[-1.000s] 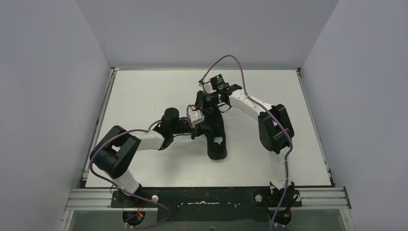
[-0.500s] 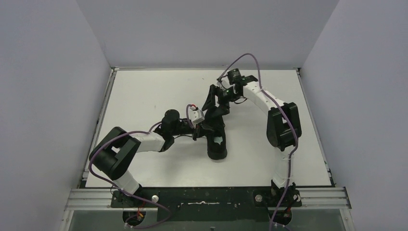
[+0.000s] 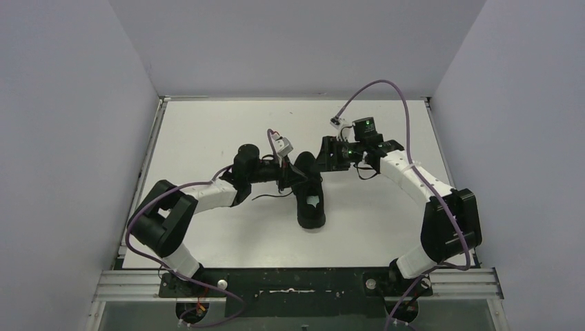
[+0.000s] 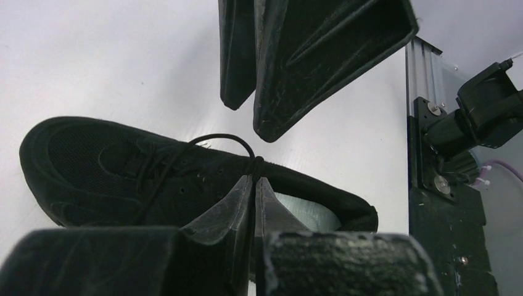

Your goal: Tie the shoes

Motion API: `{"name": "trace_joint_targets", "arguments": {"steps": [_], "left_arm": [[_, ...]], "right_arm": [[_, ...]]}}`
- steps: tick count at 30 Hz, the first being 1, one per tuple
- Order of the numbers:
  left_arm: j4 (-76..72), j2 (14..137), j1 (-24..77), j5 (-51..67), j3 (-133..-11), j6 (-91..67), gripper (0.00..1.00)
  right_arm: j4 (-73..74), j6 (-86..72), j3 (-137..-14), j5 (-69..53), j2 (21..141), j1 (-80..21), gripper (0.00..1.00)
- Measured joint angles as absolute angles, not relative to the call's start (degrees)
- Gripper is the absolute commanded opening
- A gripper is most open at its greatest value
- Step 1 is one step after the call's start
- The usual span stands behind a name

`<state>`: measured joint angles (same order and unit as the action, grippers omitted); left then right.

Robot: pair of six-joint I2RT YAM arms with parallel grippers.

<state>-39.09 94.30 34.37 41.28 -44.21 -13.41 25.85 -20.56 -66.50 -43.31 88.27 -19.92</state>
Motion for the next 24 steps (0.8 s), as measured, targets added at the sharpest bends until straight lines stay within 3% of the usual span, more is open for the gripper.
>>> {"name": "trace_joint_targets", "arguments": {"steps": [6, 16, 24], "left_arm": [[-37.8, 94.7, 32.8, 43.2, -44.3, -16.5, 0.00], [-38.5, 97.5, 31.5, 45.8, -46.4, -21.7, 0.00], [-39.2, 98.3, 30.6, 47.9, -47.6, -23.2, 0.00]], "right_arm": [[15.7, -18.6, -61.3, -47.5, 88.9, -19.6, 0.47], [9.8, 0.5, -58.1, -56.9, 88.6, -19.6, 0.50], [7.3, 4.5, -58.1, -60.8, 90.6, -19.8, 0.40]]}}
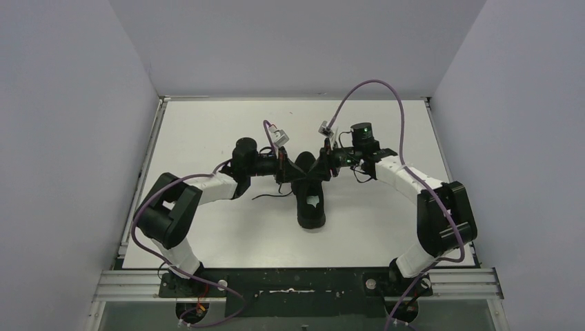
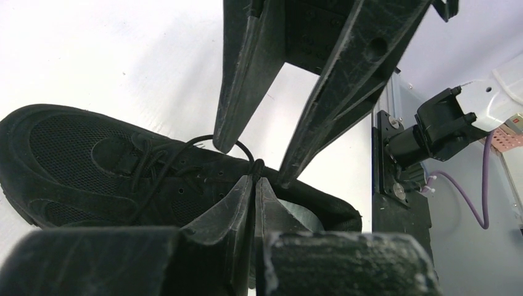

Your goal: Tie the shoes

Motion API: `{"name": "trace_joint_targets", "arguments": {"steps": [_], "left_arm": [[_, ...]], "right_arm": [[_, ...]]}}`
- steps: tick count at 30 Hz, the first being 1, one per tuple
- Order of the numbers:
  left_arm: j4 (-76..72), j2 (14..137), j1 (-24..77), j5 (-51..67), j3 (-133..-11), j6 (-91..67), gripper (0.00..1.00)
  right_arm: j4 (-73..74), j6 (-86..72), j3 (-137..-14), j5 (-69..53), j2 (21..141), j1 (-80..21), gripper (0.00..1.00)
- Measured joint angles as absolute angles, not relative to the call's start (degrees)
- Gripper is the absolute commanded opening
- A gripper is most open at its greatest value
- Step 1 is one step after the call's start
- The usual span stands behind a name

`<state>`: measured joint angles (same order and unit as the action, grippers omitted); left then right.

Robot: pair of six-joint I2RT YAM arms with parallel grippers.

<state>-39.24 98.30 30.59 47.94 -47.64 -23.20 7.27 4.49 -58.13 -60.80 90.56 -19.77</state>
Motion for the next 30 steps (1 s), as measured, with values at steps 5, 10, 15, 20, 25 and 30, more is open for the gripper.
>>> {"name": "trace_joint_targets", "arguments": {"steps": [5, 10, 15, 20, 25, 30], "left_arm": [[-39.2, 99.4, 30.5, 48.9, -48.1, -23.7, 0.00], [-39.2, 100.2, 30.2, 49.6, -48.4, -24.0, 0.00], [-38.9, 100.3, 29.1, 49.3, -48.8, -24.4, 0.40], [-28.3, 97.2, 26.5, 42.5, -48.9, -19.7, 0.61], [-14.3, 95.6, 24.3, 36.5, -52.8, -10.7, 0.65], [-4.7, 100.7, 23.5, 35.8, -60.8, 2.7, 0.70]], "right_arm": [[5.5, 4.2, -58.1, -62.2, 93.3, -20.1, 0.38], [3.0, 3.2, -58.2, -63.5, 94.2, -20.7, 0.04], [0.9, 1.0, -58.3, -64.6, 94.5, -20.6, 0.00], [0.0, 0.1, -58.1, -63.7, 94.1, -20.3, 0.00], [-0.1, -0.1, -57.2, -62.1, 93.8, -20.2, 0.00], [0.1, -0.3, -57.1, -61.2, 93.5, -20.2, 0.00]]}}
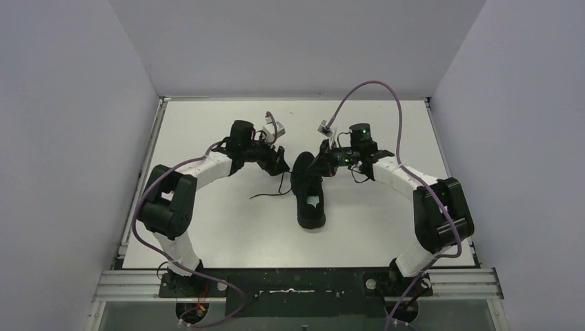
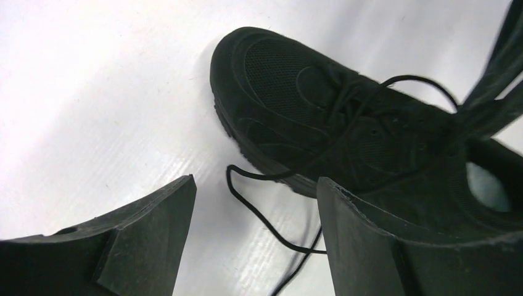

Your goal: Tie the shoes

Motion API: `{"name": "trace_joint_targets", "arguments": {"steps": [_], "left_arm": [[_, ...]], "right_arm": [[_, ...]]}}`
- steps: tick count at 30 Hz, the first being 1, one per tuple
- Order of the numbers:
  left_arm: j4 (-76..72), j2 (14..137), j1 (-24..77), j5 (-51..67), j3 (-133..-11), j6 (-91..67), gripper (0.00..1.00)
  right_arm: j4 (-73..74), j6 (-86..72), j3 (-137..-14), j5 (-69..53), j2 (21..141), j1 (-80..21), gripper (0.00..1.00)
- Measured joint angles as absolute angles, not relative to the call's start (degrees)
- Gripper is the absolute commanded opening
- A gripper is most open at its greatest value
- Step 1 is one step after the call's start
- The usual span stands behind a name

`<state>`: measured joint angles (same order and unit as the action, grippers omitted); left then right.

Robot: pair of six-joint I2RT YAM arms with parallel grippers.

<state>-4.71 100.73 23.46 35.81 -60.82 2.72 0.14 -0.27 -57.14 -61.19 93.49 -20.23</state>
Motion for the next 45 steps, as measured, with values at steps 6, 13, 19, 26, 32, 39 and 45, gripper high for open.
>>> {"name": "trace_joint_targets", "arguments": {"steps": [6, 13, 19, 26, 32, 39, 45], "left_arm": [[4.2, 107.9, 24.1, 37.3, -68.6, 17.9, 0.71], [14.9, 114.4, 25.8, 41.6, -77.5, 28.0, 0.67], [21.3, 116.9, 26.9, 44.5, -81.9, 31.7, 0.52], [24.5, 116.9, 27.3, 45.0, -81.9, 31.7, 0.10], [26.2, 112.0, 26.8, 41.7, -76.9, 25.0, 0.00], [18.1, 91.0, 26.3, 40.3, -62.1, -9.4, 0.00], [-6.3, 82.3, 33.7, 34.1, -44.0, -46.6, 0.00]], "right_arm": [[1.2, -0.1, -57.2, -60.7, 93.2, -20.2, 0.00], [3.5, 0.0, -57.8, -60.3, 93.2, -20.2, 0.00], [4.0, 0.0, -58.9, -60.2, 93.2, -20.2, 0.00], [3.9, -0.4, -59.2, -59.9, 93.2, -20.2, 0.00], [2.5, -4.6, -59.1, -57.1, 92.9, -20.2, 0.00], [0.9, -14.3, -59.0, -49.4, 92.3, -20.4, 0.00], [0.9, -17.2, -59.1, -46.0, 92.3, -22.0, 0.00]]}}
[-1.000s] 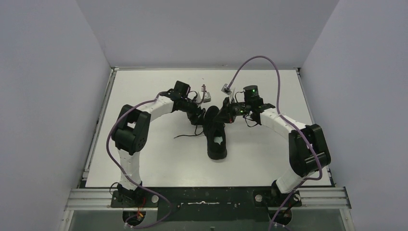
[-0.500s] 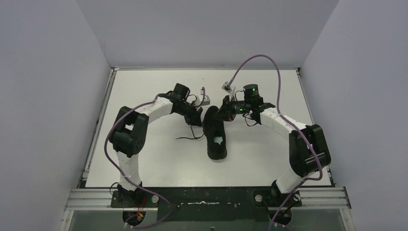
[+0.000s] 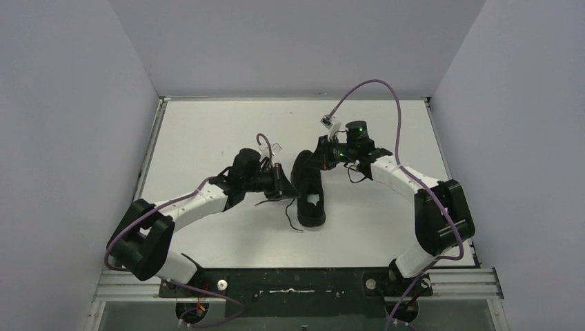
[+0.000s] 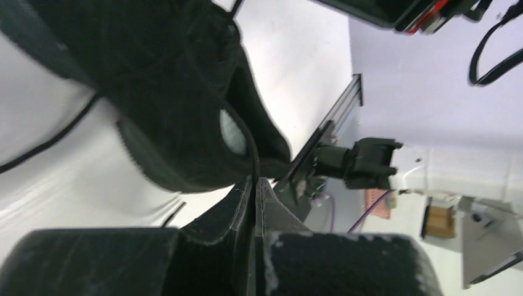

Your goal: Tie the shoes

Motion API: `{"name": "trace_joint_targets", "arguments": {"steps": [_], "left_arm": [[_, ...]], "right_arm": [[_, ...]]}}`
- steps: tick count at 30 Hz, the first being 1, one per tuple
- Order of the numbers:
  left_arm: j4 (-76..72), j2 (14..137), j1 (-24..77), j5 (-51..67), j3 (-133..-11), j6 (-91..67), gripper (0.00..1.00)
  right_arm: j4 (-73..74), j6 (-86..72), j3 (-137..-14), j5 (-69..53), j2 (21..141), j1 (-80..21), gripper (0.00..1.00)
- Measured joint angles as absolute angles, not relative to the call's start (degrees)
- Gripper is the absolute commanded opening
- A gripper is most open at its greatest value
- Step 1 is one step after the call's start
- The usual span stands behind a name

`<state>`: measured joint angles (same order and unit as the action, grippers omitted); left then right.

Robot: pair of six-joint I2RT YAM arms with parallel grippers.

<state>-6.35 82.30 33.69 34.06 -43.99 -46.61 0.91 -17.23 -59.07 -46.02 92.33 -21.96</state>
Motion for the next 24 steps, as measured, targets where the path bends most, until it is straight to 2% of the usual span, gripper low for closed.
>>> {"name": "trace_joint_targets", "arguments": {"steps": [7, 13, 17, 24], "left_arm": [[-19.2, 84.8, 40.0, 24.6, -43.9, -65.0, 0.00], [-30.6, 88.5, 49.3, 8.3, -41.5, -75.9, 0.00], [-35.1, 91.2, 54.4, -1.2, -41.5, -80.1, 0.00], [-39.2, 91.3, 56.4, -11.7, -42.9, -82.6, 0.00]], "right_arm": [[2.3, -17.8, -59.6, -43.7, 92.3, -22.9, 0.00], [5.6, -18.3, -62.5, -43.1, 92.3, -22.9, 0.00], [6.7, -18.3, -63.6, -43.1, 92.4, -22.8, 0.00], [9.3, -17.4, -66.3, -43.8, 93.6, -22.8, 0.00]]}}
